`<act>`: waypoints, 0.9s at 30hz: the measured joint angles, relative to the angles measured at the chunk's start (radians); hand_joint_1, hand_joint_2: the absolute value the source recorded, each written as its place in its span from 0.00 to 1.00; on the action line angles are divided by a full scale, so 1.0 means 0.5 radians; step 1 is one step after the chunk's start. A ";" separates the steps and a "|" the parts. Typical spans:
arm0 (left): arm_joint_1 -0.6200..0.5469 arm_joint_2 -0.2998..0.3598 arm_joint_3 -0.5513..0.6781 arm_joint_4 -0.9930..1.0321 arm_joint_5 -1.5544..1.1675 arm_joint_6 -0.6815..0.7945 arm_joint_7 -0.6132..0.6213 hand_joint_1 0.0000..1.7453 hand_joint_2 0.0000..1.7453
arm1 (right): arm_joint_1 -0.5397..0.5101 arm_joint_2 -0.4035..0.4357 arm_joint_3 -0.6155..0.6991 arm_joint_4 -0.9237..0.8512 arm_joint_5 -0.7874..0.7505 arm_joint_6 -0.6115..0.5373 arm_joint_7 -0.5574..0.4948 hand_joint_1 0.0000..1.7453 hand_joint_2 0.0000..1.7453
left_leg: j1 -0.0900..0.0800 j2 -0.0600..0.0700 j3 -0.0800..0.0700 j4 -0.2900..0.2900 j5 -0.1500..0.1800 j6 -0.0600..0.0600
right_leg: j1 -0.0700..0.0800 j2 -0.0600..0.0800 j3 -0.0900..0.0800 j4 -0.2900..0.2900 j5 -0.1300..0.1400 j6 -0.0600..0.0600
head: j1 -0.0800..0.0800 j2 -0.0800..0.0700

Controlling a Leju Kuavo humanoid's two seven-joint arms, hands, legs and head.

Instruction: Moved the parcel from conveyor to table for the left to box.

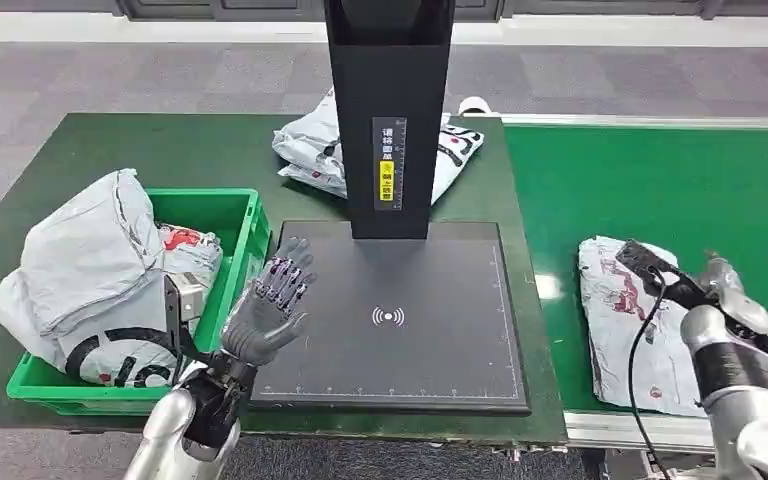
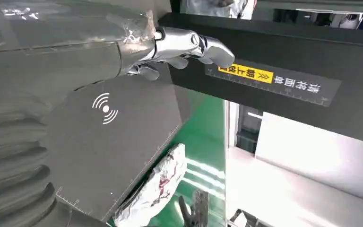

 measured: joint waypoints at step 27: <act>-0.077 -0.051 -0.002 0.400 0.024 -0.066 -0.079 0.00 1.00 | -0.078 -0.056 0.778 0.353 -0.011 0.761 -0.739 0.00 1.00 | 0.000 -0.004 -0.001 0.000 0.000 0.000 | 0.000 -0.002 0.000 0.000 0.000 0.000 | 0.000 0.000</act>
